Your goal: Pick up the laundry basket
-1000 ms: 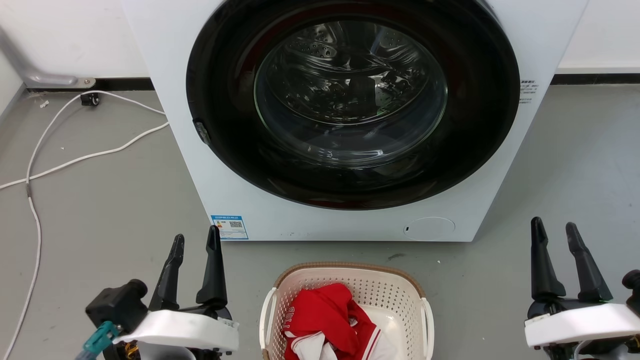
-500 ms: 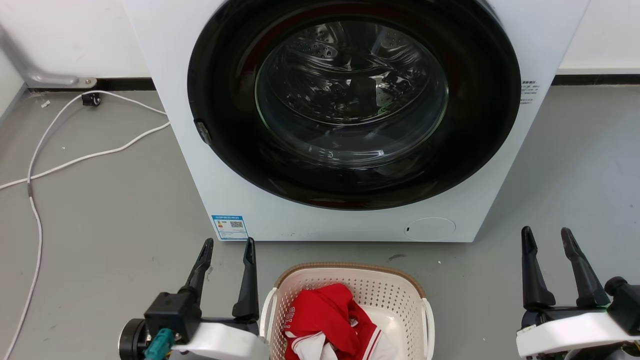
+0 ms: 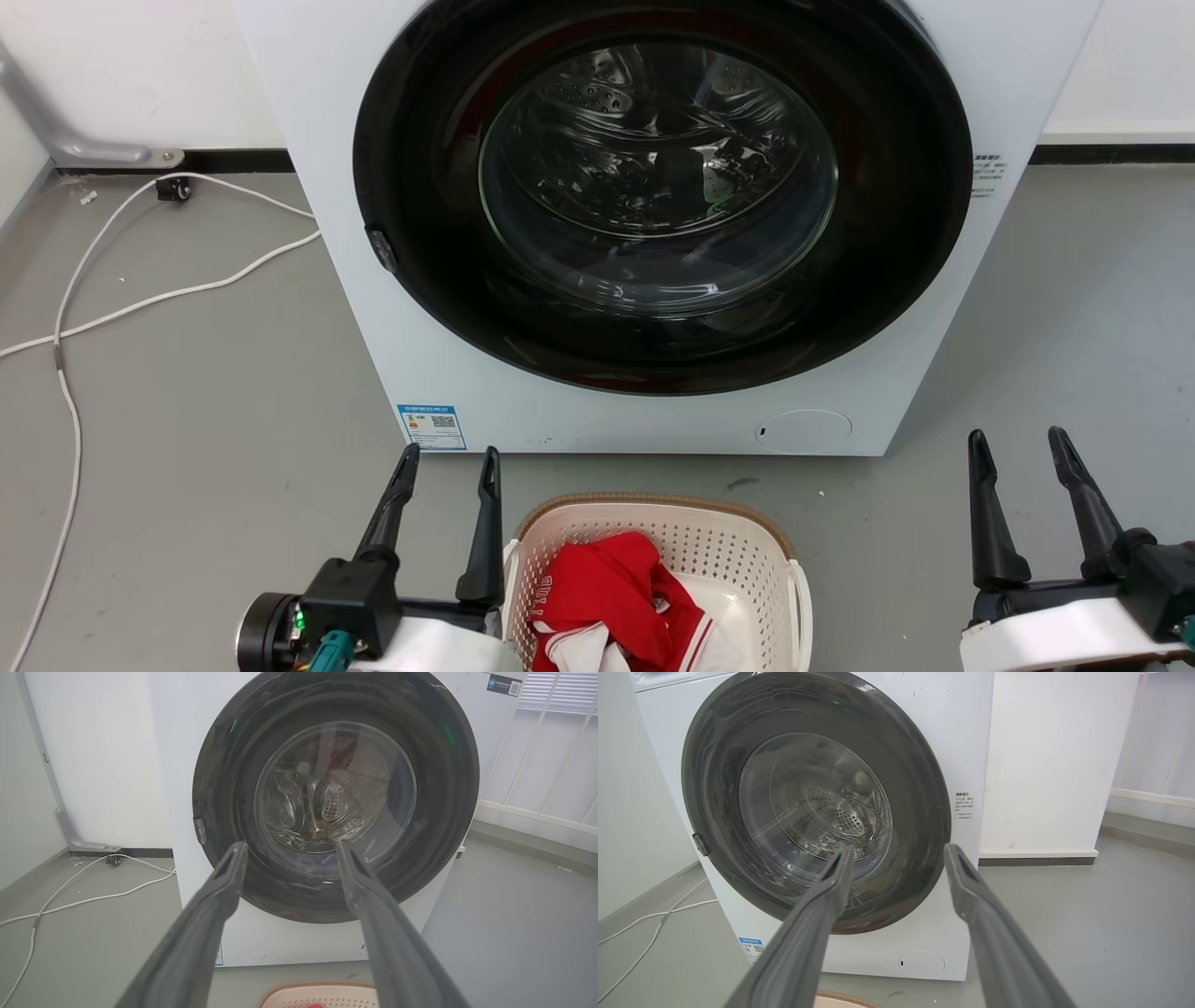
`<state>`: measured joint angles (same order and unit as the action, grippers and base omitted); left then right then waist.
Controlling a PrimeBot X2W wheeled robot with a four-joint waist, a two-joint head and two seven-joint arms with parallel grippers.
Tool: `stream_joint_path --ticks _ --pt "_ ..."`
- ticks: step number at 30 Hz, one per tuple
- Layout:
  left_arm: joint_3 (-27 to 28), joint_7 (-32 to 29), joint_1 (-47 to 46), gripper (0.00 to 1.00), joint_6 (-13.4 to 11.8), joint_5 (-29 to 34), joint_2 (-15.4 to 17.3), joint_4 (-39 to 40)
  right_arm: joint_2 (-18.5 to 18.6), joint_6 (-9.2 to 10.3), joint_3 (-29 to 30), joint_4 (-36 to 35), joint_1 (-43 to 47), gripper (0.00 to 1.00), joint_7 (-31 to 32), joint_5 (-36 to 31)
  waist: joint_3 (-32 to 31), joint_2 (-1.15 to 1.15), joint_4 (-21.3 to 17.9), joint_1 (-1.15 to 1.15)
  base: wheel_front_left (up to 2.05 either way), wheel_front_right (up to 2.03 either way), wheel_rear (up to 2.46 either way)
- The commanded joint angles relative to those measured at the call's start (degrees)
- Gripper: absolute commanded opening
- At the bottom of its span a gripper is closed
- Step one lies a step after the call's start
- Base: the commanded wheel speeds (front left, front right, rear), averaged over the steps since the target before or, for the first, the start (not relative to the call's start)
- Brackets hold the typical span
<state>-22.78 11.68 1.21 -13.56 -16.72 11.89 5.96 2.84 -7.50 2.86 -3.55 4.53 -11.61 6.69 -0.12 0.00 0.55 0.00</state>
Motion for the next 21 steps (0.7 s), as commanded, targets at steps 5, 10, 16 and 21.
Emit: stream_joint_path --ticks 5,10,16,21 --pt "3.0 0.9 1.6 1.0 2.3 1.6 -1.8 0.9 0.1 0.02 0.4 -0.2 0.8 1.0 -1.1 -0.7 -0.1 0.0 0.2 0.0 0.0 0.0 0.0" --pt "5.8 1.5 2.9 1.0 4.9 4.3 -3.6 1.1 0.1 0.02 0.4 -0.2 1.2 1.0 -1.6 -2.4 -0.2 0.0 0.3 0.0 0.0 0.0 0.0" --pt "7.5 2.2 3.9 1.0 7.2 8.1 -5.0 1.0 0.1 0.02 0.3 -0.5 1.4 1.0 -2.2 -4.7 -0.3 0.0 0.4 0.0 0.0 0.0 0.0" --pt "8.2 2.7 4.4 1.0 8.7 10.8 -6.0 0.7 0.1 0.02 0.0 -0.8 1.6 1.0 -2.7 -6.9 -0.3 0.0 0.5 0.0 0.0 0.0 0.0"
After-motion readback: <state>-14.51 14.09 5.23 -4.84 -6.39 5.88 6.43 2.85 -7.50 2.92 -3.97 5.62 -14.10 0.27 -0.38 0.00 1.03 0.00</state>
